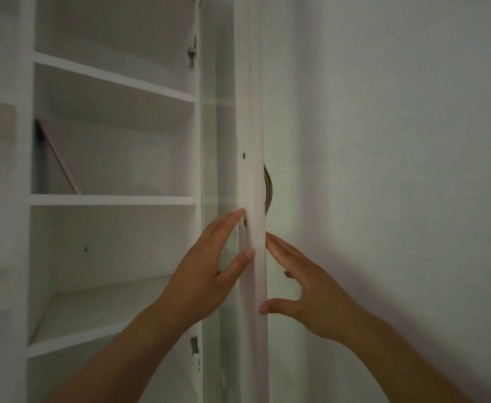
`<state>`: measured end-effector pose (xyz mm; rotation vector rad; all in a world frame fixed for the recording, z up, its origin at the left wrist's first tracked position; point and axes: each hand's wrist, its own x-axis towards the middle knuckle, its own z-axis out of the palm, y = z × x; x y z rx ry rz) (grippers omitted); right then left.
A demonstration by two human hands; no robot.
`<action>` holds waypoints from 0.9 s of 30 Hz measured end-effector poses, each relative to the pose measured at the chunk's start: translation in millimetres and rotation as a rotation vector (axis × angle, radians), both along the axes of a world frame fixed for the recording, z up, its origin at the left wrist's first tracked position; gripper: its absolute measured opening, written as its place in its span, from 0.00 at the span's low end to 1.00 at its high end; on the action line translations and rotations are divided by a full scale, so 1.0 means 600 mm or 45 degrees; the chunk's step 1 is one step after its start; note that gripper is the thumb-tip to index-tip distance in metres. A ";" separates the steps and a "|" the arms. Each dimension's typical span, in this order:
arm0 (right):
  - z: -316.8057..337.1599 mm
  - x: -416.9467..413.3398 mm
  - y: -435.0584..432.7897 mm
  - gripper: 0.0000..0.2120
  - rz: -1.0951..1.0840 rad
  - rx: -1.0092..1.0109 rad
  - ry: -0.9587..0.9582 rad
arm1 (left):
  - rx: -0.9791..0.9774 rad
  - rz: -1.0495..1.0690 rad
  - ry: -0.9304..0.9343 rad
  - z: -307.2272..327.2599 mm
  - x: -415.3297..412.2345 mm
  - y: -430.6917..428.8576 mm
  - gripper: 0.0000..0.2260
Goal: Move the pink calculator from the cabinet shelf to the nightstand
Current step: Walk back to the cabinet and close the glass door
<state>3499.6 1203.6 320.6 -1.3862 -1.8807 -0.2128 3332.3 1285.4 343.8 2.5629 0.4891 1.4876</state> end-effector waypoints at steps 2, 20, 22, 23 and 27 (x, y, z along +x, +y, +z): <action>-0.007 -0.031 0.008 0.42 0.092 -0.008 0.082 | -0.026 0.002 -0.035 0.010 -0.018 0.001 0.28; -0.043 -0.260 0.160 0.40 0.351 0.088 -0.017 | -0.126 0.082 -0.102 0.026 -0.279 0.068 0.29; -0.044 -0.282 0.181 0.41 0.357 0.101 -0.024 | -0.067 0.209 -0.054 0.028 -0.303 0.086 0.30; -0.045 -0.294 0.192 0.41 0.358 0.115 -0.032 | -0.035 0.262 -0.031 0.028 -0.315 0.096 0.30; -0.047 -0.338 0.237 0.40 0.327 0.130 -0.069 | 0.017 0.398 0.027 0.027 -0.357 0.137 0.32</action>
